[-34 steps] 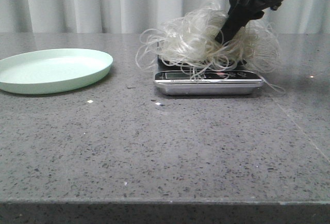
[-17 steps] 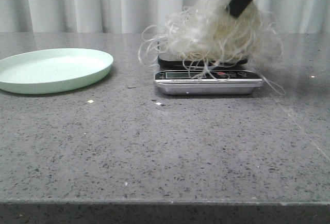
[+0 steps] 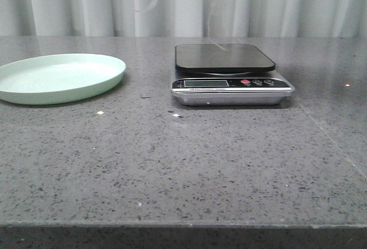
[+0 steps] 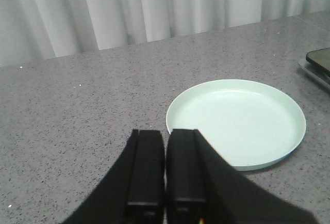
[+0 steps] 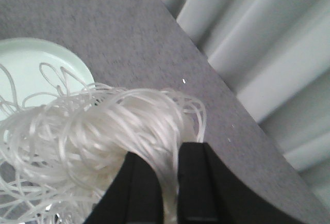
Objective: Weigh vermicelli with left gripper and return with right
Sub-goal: 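Carry the vermicelli with the right gripper to the green plate and release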
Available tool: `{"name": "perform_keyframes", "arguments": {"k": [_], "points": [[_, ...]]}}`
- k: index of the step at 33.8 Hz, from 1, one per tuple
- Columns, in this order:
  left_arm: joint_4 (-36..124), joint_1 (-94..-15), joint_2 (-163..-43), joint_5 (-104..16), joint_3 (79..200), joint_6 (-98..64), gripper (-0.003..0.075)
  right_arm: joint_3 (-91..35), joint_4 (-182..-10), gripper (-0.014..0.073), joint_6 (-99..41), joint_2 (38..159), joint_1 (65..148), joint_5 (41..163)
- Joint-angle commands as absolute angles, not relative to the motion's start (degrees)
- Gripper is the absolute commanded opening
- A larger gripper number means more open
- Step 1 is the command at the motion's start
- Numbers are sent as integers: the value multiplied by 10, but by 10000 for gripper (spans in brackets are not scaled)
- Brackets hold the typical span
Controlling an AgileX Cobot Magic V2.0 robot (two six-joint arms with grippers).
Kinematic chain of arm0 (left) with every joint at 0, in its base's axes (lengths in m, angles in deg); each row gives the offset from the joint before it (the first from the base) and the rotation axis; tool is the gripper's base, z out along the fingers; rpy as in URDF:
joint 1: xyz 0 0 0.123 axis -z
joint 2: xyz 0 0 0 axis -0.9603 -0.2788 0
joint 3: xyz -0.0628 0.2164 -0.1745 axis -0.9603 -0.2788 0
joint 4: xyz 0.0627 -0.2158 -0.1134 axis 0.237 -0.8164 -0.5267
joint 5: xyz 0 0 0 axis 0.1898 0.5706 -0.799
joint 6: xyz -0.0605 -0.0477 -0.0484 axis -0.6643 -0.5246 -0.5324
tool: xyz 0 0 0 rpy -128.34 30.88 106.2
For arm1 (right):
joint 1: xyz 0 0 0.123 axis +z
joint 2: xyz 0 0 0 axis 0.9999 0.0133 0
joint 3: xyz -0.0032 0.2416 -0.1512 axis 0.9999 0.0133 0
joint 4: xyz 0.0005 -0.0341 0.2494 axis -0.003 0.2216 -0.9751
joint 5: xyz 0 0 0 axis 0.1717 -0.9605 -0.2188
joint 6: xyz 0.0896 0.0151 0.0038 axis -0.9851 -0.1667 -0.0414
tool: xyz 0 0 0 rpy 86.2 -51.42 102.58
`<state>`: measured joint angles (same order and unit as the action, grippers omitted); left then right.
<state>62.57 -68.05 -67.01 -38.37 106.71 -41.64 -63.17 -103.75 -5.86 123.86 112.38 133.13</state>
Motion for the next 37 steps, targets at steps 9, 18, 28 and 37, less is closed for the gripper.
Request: {"name": "perform_keyframes", "arguments": {"k": [9,18,28,37], "points": [[548,-681,-673,-431,1083,-421,137,-777,-1247,159,-56,1387,1231,1218],[548,-681,-673,-431,1083,-421,137,-809,-1258,159,-56,1497,1280,1185],[548,-681,-673,-431,1083,-421,137,-809,-1257,159,-56,1535,1279,1207],[548,-681,-673,-431,1083,-421,137,-809,-1252,159,-56,1536,1268,1215]]}}
